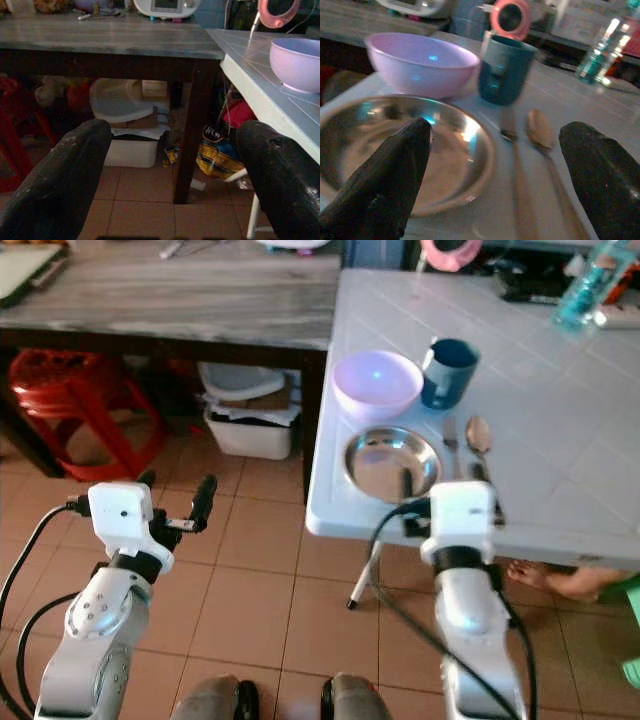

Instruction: Setting the table

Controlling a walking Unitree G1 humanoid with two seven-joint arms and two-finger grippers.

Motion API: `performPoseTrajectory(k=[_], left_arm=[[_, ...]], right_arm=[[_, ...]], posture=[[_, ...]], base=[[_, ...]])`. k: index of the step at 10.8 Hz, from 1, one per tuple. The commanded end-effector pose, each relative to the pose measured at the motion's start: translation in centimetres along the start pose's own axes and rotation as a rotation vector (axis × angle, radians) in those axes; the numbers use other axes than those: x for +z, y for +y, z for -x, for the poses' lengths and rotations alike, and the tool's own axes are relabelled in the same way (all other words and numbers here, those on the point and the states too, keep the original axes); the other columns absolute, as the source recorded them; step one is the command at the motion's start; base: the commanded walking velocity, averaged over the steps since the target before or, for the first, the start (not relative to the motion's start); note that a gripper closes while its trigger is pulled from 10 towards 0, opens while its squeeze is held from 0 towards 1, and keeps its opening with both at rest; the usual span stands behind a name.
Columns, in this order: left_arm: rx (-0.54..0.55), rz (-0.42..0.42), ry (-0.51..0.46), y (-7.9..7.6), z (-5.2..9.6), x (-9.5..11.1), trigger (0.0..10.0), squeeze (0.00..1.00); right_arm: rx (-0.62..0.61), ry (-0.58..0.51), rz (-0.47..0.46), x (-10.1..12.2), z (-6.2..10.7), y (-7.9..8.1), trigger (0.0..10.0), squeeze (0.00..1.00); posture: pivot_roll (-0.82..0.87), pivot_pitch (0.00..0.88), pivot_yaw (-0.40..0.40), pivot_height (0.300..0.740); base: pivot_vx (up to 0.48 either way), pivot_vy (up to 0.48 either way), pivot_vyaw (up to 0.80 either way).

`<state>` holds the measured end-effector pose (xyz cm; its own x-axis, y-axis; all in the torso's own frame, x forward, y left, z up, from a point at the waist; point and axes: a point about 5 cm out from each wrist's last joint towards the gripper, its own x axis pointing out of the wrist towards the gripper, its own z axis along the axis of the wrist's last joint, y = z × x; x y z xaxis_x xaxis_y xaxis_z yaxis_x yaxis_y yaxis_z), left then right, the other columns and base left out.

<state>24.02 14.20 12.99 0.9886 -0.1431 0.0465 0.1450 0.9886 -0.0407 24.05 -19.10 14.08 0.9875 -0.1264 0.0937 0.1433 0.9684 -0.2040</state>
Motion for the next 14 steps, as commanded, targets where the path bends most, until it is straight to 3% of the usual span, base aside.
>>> performPoseTrajectory(k=[1, 3, 6, 10, 11, 14], left_arm=[[-0.004, -0.002, -0.003, -0.1, 0.1, 0.2, 10.0, 0.0], [-0.006, -0.007, 0.001, 0.0, 0.3, 0.2, 10.0, 0.0], [-0.036, -0.046, 0.021, 0.3, 0.9, 0.1, 10.0, 0.0], [-0.063, -0.067, 0.043, 0.5, 1.3, 0.2, 10.0, 0.0], [-0.089, -0.063, 0.06, 0.4, 1.4, 0.2, 10.0, 0.0], [-0.206, -0.026, 0.093, 0.1, 2.3, 0.1, 10.0, 0.0]], right_arm=[[-0.035, 0.034, -0.008, -0.6, 0.0, -0.7, 10.0, 0.0], [-0.043, 0.021, -0.002, -0.3, -0.6, -1.2, 10.0, 0.0], [-0.052, 0.007, -0.013, 0.0, -2.4, -3.2, 10.0, 0.0], [0.027, 0.031, -0.106, -0.1, -3.0, -2.3, 10.0, 0.0], [0.029, 0.059, -0.169, -0.2, -3.0, -2.1, 10.0, 0.0], [0.079, 0.072, -0.199, -0.3, -2.9, -1.0, 10.0, 0.0]], posture=[[-0.05, 0.136, -0.002, 0.74], [-0.05, 0.145, -0.004, 0.74], [-0.03, 0.166, 0.014, 0.74], [-0.02, 0.188, 0.039, 0.74], [-0.01, 0.194, 0.043, 0.74], [0.0, 0.204, 0.045, 0.74]], base=[[0.0, 0.0, -0.4], [0.0, 0.0, 0.0], [0.0, 0.0, 0.0], [0.0, 0.0, 0.0], [0.0, 0.0, 0.0], [0.0, 0.0, 0.0]])
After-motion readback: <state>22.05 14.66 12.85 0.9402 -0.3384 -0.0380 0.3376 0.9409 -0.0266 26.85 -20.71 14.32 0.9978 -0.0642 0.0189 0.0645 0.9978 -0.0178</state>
